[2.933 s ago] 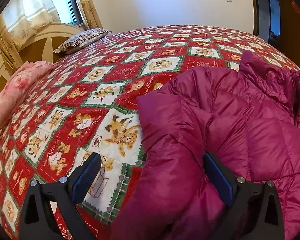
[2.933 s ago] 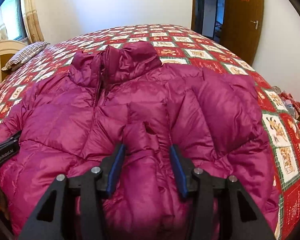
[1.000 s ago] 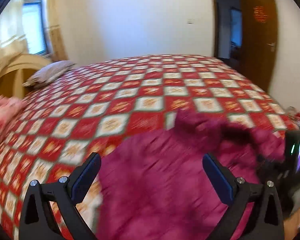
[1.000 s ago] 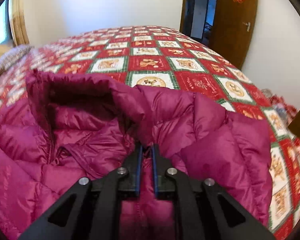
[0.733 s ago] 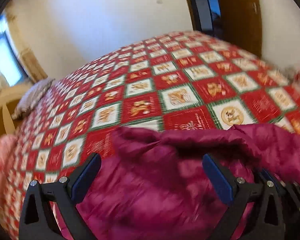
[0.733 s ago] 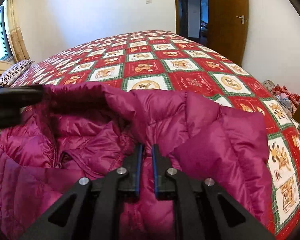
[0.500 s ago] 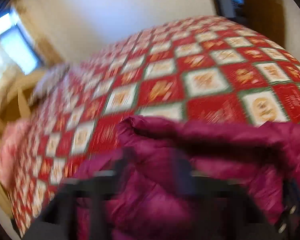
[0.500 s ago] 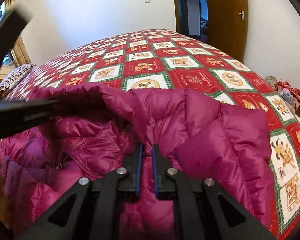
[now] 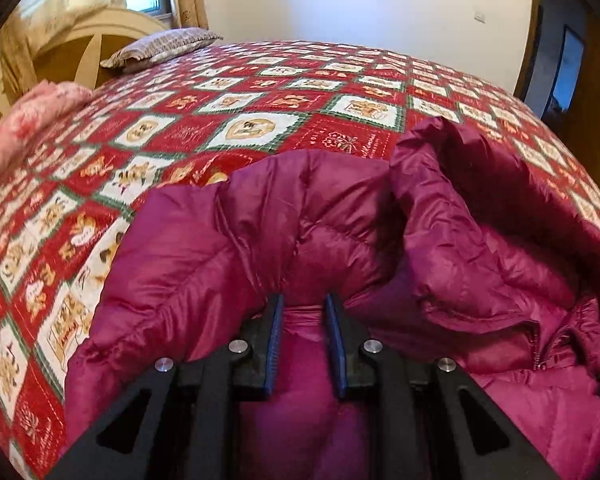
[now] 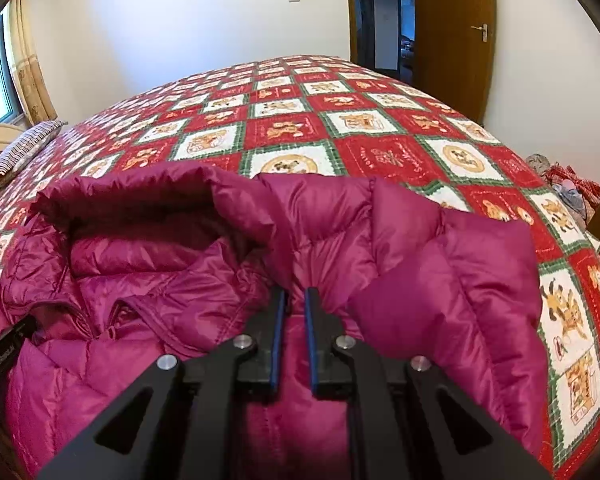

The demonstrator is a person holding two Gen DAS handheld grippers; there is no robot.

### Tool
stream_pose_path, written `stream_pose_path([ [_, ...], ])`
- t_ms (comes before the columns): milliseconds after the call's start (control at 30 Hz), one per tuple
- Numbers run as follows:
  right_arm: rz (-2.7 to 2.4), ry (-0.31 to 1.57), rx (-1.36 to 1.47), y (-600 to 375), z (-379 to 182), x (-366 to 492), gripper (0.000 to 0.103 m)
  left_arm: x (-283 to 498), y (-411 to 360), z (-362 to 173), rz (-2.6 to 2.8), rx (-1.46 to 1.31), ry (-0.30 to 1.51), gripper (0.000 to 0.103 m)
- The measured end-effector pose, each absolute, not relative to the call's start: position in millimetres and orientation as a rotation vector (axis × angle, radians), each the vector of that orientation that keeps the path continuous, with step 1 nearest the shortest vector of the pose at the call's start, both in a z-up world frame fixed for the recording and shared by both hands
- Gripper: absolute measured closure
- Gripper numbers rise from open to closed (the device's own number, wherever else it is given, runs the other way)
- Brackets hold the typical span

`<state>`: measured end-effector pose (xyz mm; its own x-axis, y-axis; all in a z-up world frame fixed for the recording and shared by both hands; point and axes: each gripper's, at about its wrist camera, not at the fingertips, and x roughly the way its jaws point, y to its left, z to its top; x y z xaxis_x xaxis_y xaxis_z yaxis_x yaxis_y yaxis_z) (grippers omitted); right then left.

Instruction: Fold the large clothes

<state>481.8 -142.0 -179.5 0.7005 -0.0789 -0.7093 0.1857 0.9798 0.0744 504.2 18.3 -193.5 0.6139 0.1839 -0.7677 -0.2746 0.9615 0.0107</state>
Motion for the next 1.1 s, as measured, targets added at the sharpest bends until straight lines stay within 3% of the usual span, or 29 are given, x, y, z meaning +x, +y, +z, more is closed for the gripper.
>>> stream_pose_path([
  [167, -0.13, 0.823, 0.143, -143, -168, 478, 0.089, 501, 29, -194, 0.226, -0.18, 0.854, 0.079],
  [300, -0.197, 0.605, 0.118, -146, -104, 460, 0.079, 502, 26, -192, 0.213, -0.188, 0.848, 0.076],
  [333, -0.208, 0.583, 0.125, -146, -92, 465, 0.06, 503, 25, -192, 0.215, -0.18, 0.849, 0.076],
  [367, -0.21, 0.591, 0.152, -146, -82, 479, 0.032, 503, 23, -192, 0.215, -0.173, 0.85, 0.075],
  [400, -0.201, 0.626, 0.194, -145, -78, 498, 0.025, 504, 23, -192, 0.213, -0.172, 0.851, 0.074],
  [500, -0.185, 0.747, 0.255, -136, -92, 547, 0.027, 504, 24, -192, 0.192, -0.185, 0.857, 0.069],
  [533, -0.178, 0.823, 0.266, -134, -108, 561, 0.036, 504, 25, -190, 0.159, -0.188, 0.869, 0.064],
  [567, -0.146, 0.892, 0.278, -130, -123, 566, 0.051, 506, 26, -189, 0.127, -0.176, 0.886, 0.062],
  [600, -0.1, 0.961, 0.29, -127, -138, 567, 0.054, 509, 26, -184, 0.054, -0.133, 0.934, 0.061],
  [667, -0.051, 1.034, 0.213, -114, -168, 557, 0.054, 508, 35, -171, -0.006, -0.159, 0.926, 0.061],
  [767, -0.041, 0.887, -0.078, -88, -177, 529, 0.052, 501, 55, -128, 0.009, -0.203, 0.791, 0.06],
  [800, -0.047, 0.868, -0.088, -88, -178, 525, 0.052, 502, 58, -116, 0.019, -0.214, 0.756, 0.054],
  [833, -0.053, 0.862, -0.085, -88, -178, 523, 0.05, 506, 60, -104, 0.02, -0.234, 0.721, 0.038],
  [900, -0.054, 0.86, -0.08, -89, -178, 522, 0.05, 522, 59, -81, -0.016, -0.297, 0.668, 0.02],
  [1100, -0.053, 0.822, -0.075, -88, -172, 520, 0.05, 582, 5, -83, -0.014, -0.207, 0.738, 0.018],
])
